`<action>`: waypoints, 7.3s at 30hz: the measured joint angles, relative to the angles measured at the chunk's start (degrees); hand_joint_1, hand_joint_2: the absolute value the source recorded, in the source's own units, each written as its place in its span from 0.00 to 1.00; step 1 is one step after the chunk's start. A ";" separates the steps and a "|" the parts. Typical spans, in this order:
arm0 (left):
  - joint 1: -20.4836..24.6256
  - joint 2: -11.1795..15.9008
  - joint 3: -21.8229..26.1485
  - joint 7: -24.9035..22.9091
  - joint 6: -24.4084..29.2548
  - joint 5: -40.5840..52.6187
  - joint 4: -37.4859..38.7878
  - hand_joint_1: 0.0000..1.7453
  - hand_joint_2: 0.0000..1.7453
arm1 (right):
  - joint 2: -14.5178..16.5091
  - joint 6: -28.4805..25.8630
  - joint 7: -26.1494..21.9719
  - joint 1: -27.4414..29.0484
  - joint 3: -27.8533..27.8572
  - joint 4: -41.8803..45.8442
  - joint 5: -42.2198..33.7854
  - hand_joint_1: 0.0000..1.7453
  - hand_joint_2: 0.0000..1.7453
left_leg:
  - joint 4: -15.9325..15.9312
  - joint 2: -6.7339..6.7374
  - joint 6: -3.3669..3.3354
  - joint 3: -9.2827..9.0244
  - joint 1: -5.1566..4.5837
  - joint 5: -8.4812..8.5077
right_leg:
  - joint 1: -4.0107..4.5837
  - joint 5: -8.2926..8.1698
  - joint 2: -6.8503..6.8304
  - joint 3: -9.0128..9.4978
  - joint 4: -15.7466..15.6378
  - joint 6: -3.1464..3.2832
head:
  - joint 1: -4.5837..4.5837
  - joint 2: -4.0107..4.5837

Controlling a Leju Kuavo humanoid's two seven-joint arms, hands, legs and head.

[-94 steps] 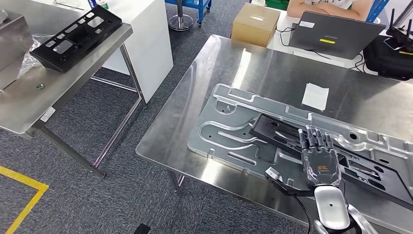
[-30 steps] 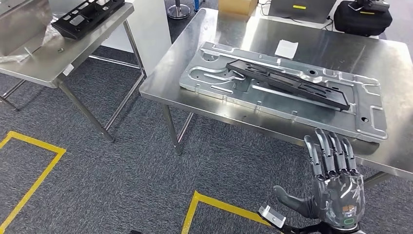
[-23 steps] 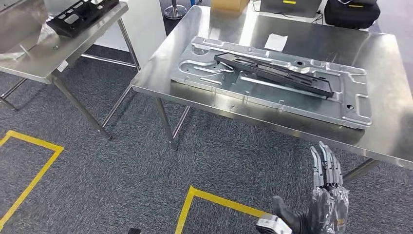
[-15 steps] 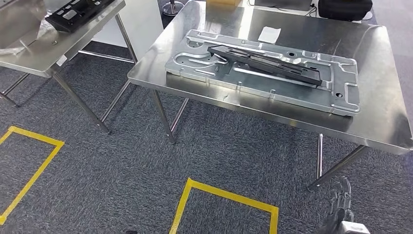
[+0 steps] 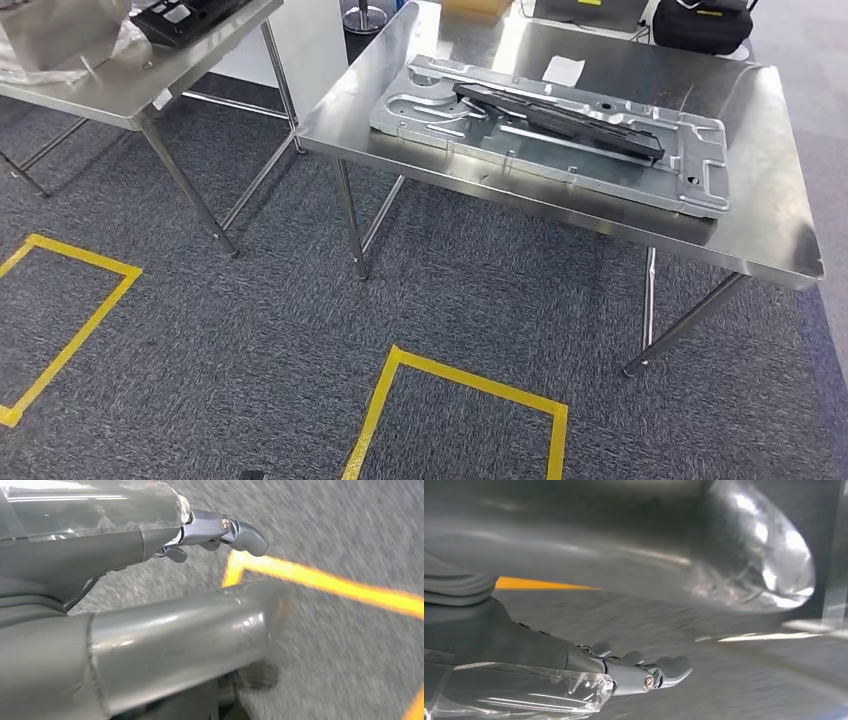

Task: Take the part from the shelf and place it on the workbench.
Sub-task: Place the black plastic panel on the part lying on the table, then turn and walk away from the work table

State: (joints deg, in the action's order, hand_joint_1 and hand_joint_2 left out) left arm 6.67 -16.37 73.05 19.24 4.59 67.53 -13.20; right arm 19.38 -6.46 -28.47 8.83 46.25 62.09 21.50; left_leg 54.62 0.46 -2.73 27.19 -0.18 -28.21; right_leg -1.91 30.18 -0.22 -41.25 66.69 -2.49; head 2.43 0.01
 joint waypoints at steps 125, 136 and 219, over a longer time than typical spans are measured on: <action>-0.49 -1.38 -1.45 -2.57 6.93 3.07 -1.25 0.00 0.00 | -6.44 -10.43 24.31 -11.95 16.11 -46.20 47.26 0.00 0.00 | 2.98 -2.13 0.85 4.95 0.23 1.78 | 1.18 8.35 0.02 4.89 6.82 1.33 | -1.99 -0.01; -0.62 -1.95 -1.51 -2.60 6.76 3.09 -1.24 0.00 0.00 | -6.95 -10.16 24.34 -11.66 15.39 -46.23 48.20 0.00 0.00 | 4.43 -6.21 2.30 5.65 0.38 1.07 | 2.16 -3.04 2.68 12.07 -11.99 4.95 | -1.84 0.00; -0.65 -1.61 -1.86 -3.09 8.62 4.98 -1.28 0.00 0.00 | -5.22 -7.17 25.35 -10.81 14.04 -46.95 52.08 0.00 0.00 | 2.41 -3.02 1.74 4.51 0.94 2.88 | 0.79 5.47 0.09 4.80 6.07 1.36 | -2.73 -0.01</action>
State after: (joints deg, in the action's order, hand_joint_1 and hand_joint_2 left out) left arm 6.02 -17.97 71.19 16.15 13.21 72.52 -14.49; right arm 14.16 -13.63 -3.13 -1.99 60.29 15.14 73.58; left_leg 57.03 -2.56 -1.00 31.71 0.76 -25.33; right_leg -1.12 35.66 -0.13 -36.45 72.77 -1.13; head -0.30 0.00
